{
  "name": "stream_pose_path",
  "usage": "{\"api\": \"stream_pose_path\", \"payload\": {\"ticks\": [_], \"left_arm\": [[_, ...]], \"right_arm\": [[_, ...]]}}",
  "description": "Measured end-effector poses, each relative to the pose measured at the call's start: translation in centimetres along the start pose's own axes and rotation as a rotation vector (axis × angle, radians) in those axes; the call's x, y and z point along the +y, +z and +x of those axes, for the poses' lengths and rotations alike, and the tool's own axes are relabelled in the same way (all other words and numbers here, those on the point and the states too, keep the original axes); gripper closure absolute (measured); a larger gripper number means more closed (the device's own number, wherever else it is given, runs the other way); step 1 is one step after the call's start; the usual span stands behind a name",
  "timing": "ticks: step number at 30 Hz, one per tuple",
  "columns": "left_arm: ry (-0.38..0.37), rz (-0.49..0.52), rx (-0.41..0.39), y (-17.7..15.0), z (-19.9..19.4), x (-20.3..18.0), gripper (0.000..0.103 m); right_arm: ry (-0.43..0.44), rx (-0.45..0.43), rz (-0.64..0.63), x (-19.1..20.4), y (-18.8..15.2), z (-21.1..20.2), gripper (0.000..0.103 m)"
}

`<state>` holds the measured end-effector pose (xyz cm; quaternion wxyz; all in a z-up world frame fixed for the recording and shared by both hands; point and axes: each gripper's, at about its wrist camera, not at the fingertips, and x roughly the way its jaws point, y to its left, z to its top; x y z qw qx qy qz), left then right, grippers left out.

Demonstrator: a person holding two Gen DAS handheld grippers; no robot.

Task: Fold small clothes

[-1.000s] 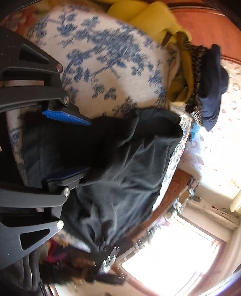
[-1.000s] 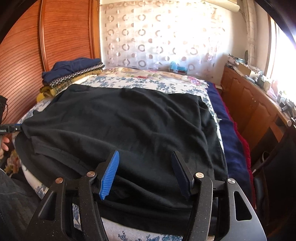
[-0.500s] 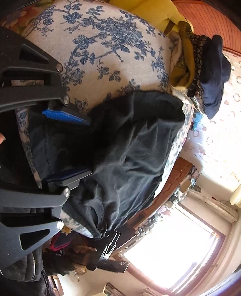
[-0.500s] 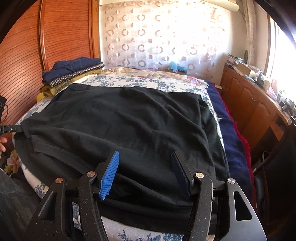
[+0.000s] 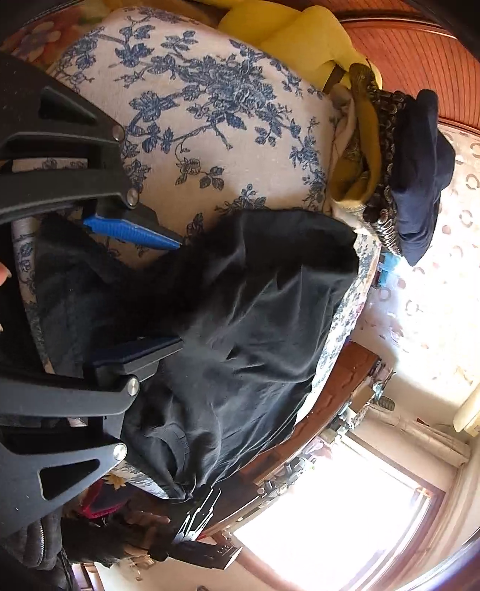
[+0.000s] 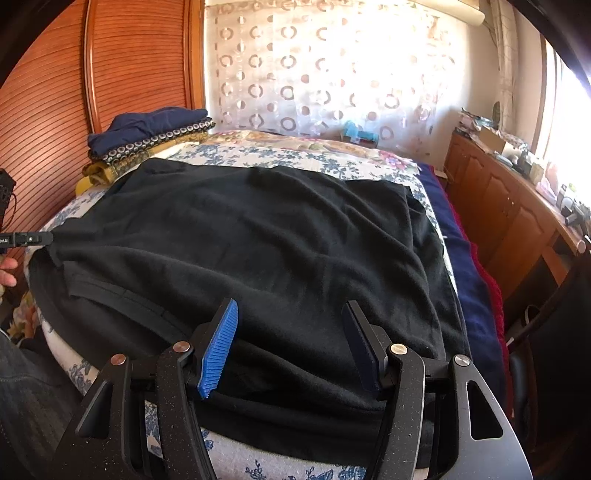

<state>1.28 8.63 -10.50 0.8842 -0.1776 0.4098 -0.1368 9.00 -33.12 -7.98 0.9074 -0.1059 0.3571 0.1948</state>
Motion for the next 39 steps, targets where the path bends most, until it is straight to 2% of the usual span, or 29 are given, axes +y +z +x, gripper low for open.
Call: {"api": "stream_pose_path", "payload": {"ticks": [4, 12, 13, 14, 17, 20, 23, 28, 32, 39], "left_arm": [[-0.003, 0.015, 0.022, -0.3, 0.9, -0.5, 0.057], [0.064, 0.067, 0.015, 0.5, 1.9, -1.7, 0.057], [0.063, 0.073, 0.013, 0.5, 2.0, -1.7, 0.061], [0.061, 0.076, 0.015, 0.5, 2.1, -1.7, 0.073], [0.052, 0.086, 0.014, 0.3, 2.3, -2.0, 0.092], [0.037, 0.107, -0.017, 0.5, 1.8, -2.8, 0.096], [-0.002, 0.124, -0.055, 1.5, 0.8, -4.2, 0.096], [-0.065, 0.205, -0.099, 4.9, 0.2, -8.6, 0.097], [-0.129, 0.306, -0.113, 8.2, 1.3, -13.9, 0.098], [-0.229, 0.488, -0.086, 12.1, 4.7, -24.1, 0.098]], "right_arm": [[0.002, 0.0, 0.007, 0.0, -0.2, 0.1, 0.043], [-0.011, 0.011, 0.009, -0.2, -0.4, 0.8, 0.043], [-0.018, 0.017, 0.01, -0.3, -0.5, 1.0, 0.042], [-0.028, 0.028, 0.012, -0.4, -0.6, 1.3, 0.038], [-0.045, 0.056, 0.027, -0.8, -1.2, 2.2, 0.034], [-0.046, 0.086, 0.045, -1.2, -1.8, 3.1, 0.03], [-0.032, 0.075, 0.072, -1.6, -2.1, 3.1, 0.029], [-0.014, 0.057, 0.09, -2.1, -2.2, 2.2, 0.029], [-0.014, 0.023, 0.112, -3.0, -2.3, 0.7, 0.029], [-0.034, -0.027, 0.158, -5.2, -2.7, -2.1, 0.029]]}}
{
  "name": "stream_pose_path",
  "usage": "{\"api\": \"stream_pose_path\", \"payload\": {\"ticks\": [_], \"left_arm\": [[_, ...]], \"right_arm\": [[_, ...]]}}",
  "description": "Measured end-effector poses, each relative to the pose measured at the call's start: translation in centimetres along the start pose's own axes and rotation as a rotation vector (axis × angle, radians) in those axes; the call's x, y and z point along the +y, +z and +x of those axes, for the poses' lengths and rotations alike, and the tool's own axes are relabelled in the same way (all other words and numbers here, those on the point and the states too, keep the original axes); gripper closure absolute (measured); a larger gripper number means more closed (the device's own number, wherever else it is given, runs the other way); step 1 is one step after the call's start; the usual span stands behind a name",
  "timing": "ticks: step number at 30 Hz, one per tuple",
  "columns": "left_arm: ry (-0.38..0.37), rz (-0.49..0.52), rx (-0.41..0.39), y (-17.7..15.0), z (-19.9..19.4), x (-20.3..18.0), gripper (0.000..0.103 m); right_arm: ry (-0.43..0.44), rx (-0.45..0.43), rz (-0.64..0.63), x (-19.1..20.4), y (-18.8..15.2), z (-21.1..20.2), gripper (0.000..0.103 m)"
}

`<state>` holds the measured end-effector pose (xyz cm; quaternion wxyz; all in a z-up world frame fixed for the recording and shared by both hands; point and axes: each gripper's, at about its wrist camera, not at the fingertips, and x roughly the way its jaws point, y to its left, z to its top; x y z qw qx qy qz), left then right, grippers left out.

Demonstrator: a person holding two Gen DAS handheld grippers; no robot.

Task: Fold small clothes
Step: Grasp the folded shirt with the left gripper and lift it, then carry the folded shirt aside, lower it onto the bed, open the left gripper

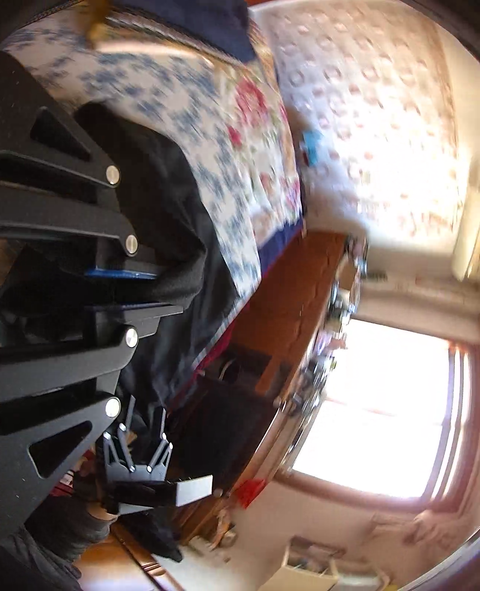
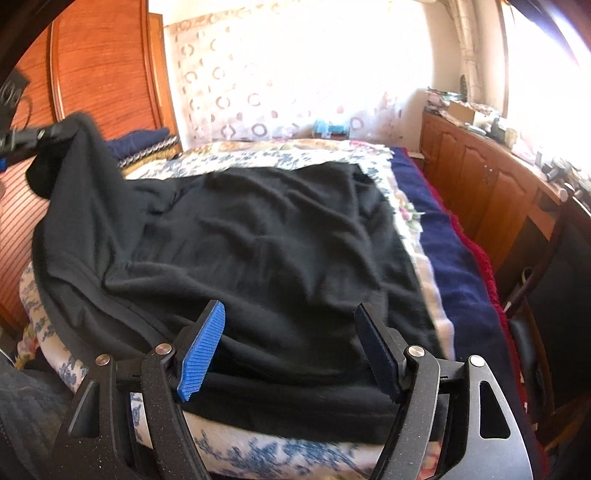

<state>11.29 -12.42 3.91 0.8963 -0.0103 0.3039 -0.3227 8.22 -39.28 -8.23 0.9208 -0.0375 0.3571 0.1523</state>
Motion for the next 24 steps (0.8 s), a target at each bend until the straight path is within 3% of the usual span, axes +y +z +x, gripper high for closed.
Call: {"api": "stream_pose_path", "payload": {"ticks": [7, 10, 11, 14, 24], "left_arm": [[-0.113, 0.084, 0.077, 3.4, 5.1, -5.8, 0.095], [-0.153, 0.124, 0.121, 3.6, 6.5, -7.0, 0.079], [-0.136, 0.144, 0.113, 3.4, 6.6, -7.5, 0.072], [-0.074, 0.179, 0.105, 2.8, 6.5, -7.5, 0.065], [0.083, 0.13, 0.097, -1.1, 3.2, -2.4, 0.059]], "right_arm": [[-0.022, -0.046, 0.043, -2.1, 0.1, -2.3, 0.029], [-0.029, -0.052, 0.054, -2.7, 0.0, -2.7, 0.029], [-0.032, -0.051, 0.057, -2.8, -0.1, -2.7, 0.029], [-0.038, -0.044, 0.062, -3.1, -0.4, -2.5, 0.029], [-0.009, -0.04, 0.032, -2.0, 0.6, -1.5, 0.029]]}}
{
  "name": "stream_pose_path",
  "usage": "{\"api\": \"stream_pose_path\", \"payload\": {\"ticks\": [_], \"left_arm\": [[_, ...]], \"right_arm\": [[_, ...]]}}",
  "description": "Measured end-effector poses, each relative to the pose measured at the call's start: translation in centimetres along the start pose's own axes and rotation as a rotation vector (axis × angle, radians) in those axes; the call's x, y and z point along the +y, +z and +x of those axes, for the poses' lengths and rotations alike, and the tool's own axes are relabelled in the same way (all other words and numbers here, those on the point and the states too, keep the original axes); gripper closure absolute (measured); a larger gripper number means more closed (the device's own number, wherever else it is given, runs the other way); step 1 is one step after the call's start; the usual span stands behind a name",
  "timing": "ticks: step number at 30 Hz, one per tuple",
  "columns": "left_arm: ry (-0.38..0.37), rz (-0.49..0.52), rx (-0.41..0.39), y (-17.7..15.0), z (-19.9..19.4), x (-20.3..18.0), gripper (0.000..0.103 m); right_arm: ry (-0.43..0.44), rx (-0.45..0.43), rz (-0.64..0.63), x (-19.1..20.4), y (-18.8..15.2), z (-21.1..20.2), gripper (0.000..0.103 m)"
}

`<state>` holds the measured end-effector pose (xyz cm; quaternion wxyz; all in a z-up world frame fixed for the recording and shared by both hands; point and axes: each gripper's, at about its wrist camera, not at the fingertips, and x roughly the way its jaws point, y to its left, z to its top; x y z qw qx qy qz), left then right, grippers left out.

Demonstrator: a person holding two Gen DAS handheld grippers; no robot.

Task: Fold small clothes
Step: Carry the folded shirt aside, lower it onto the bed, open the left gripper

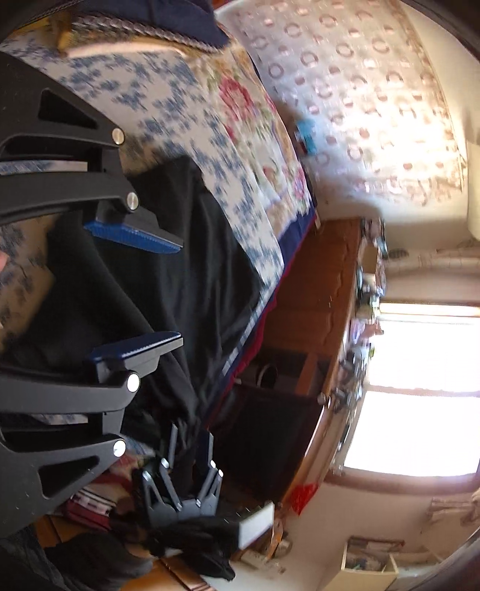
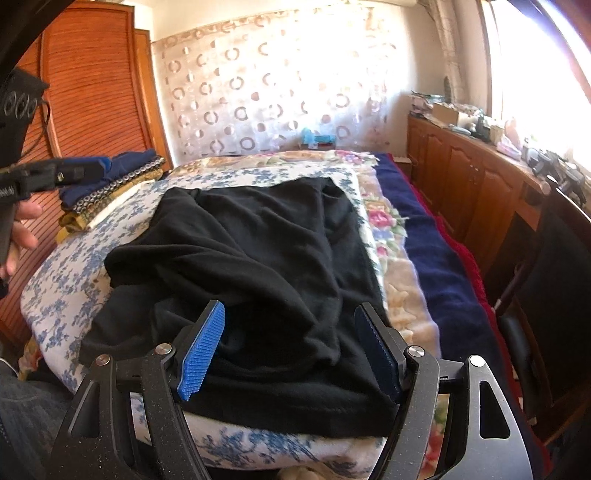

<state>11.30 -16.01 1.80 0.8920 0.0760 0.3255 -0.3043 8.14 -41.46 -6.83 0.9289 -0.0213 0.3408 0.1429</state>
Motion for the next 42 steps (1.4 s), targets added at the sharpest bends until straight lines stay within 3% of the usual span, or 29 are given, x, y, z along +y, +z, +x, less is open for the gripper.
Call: {"api": "stream_pose_path", "payload": {"ticks": [13, 21, 30, 42], "left_arm": [[0.201, -0.222, 0.002, -8.0, -4.2, 8.5, 0.058], [0.304, -0.264, 0.007, -11.2, -5.7, 10.7, 0.058], [0.295, -0.291, 0.004, -12.7, -5.8, 11.7, 0.058], [0.297, -0.299, -0.001, -13.1, -5.9, 12.0, 0.058]], "right_arm": [[0.111, 0.007, -0.191, 8.3, 4.5, 3.6, 0.029], [0.227, 0.068, -0.333, 15.6, 5.7, 7.9, 0.029], [0.25, 0.173, -0.457, 20.5, 4.9, 11.9, 0.029], [0.207, 0.245, -0.512, 21.9, 3.5, 14.9, 0.032]]}}
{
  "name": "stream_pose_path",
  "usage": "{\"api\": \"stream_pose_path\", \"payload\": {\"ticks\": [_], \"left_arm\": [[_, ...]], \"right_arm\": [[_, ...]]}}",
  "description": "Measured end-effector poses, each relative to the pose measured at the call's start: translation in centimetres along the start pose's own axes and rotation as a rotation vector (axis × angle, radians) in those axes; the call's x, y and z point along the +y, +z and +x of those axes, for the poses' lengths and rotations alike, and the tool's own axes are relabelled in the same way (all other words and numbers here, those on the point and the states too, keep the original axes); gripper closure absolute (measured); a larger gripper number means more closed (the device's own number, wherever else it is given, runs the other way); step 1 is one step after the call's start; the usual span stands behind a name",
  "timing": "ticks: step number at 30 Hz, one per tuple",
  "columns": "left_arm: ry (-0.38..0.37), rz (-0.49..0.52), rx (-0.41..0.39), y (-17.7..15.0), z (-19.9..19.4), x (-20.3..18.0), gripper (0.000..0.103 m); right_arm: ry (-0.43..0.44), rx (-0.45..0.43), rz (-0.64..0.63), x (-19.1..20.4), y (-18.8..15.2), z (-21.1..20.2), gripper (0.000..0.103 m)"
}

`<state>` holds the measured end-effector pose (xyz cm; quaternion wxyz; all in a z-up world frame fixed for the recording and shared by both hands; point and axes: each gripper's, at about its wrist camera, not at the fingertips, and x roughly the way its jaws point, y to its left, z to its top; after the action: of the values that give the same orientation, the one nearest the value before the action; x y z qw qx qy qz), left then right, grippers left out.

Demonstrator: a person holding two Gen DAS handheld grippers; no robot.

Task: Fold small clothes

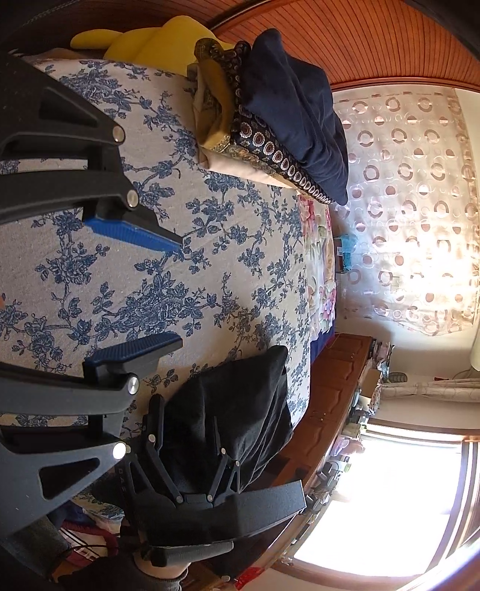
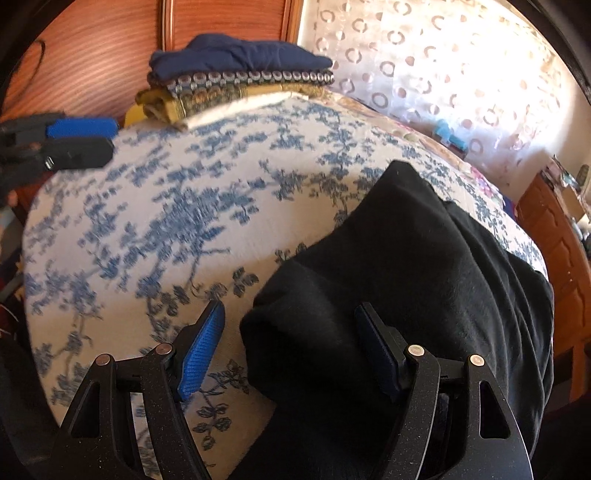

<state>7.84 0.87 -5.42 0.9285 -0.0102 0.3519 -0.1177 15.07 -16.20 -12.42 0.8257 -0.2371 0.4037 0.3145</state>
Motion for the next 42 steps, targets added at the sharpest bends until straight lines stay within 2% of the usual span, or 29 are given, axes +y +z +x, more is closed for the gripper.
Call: {"api": "stream_pose_path", "payload": {"ticks": [2, 3, 4, 5, 8, 13, 18, 22, 27, 28, 29, 30, 31, 32, 36, 42], "left_arm": [[-0.002, 0.0, 0.002, -0.1, 0.0, 0.0, 0.058], [-0.003, -0.001, 0.004, -0.1, 0.1, -0.1, 0.058], [-0.004, -0.001, 0.005, -0.1, 0.0, -0.1, 0.058], [-0.005, -0.001, 0.006, -0.2, 0.0, -0.2, 0.058], [-0.008, 0.0, 0.007, -0.3, 0.1, -0.4, 0.058], [-0.017, -0.003, 0.006, -0.3, 0.2, -0.5, 0.058], [-0.026, -0.002, 0.009, -0.3, 0.5, -0.7, 0.058], [-0.033, 0.002, 0.012, -0.4, 0.7, -1.0, 0.058], [-0.038, 0.007, 0.017, -0.5, 0.7, -1.2, 0.058], [-0.039, 0.007, 0.018, -0.5, 0.7, -1.2, 0.058], [-0.04, 0.007, 0.02, -0.5, 0.8, -1.3, 0.058], [-0.042, 0.008, 0.02, -0.5, 0.8, -1.3, 0.058], [-0.044, 0.01, 0.021, -0.5, 0.8, -1.4, 0.058], [-0.047, 0.012, 0.021, -0.6, 0.9, -1.5, 0.058], [-0.06, 0.019, 0.024, -0.6, 1.0, -2.2, 0.058], [-0.086, 0.032, 0.021, -0.3, 1.4, -3.9, 0.058]], "right_arm": [[0.013, -0.017, -0.016, 0.0, -0.1, -0.3, 0.059], [-0.003, -0.018, -0.019, 0.0, -0.1, -0.4, 0.068], [-0.023, -0.016, -0.02, -0.1, -0.1, -0.5, 0.083], [-0.029, -0.02, -0.015, -0.3, -0.1, -0.7, 0.091], [-0.022, -0.072, 0.023, -1.8, 0.1, -2.4, 0.093], [-0.024, -0.181, 0.151, -7.0, 1.4, -6.5, 0.093], [-0.131, -0.221, 0.22, -13.7, 3.0, -9.1, 0.094], [-0.217, -0.179, 0.272, -19.2, 4.0, -8.5, 0.094], [-0.312, -0.065, 0.342, -24.6, 3.7, -5.3, 0.094], [-0.333, -0.04, 0.363, -25.4, 3.4, -4.6, 0.092], [-0.357, -0.017, 0.389, -26.3, 3.0, -4.0, 0.084], [-0.378, -0.006, 0.403, -26.8, 2.6, -3.6, 0.077], [-0.42, 0.005, 0.42, -27.1, 2.3, -3.5, 0.06], [-0.426, 0.001, 0.434, -27.3, 1.8, -3.9, 0.048], [-0.373, -0.044, 0.429, -26.1, 0.4, -6.4, 0.048], [-0.251, -0.118, 0.391, -20.2, -4.6, -11.5, 0.048]]}}
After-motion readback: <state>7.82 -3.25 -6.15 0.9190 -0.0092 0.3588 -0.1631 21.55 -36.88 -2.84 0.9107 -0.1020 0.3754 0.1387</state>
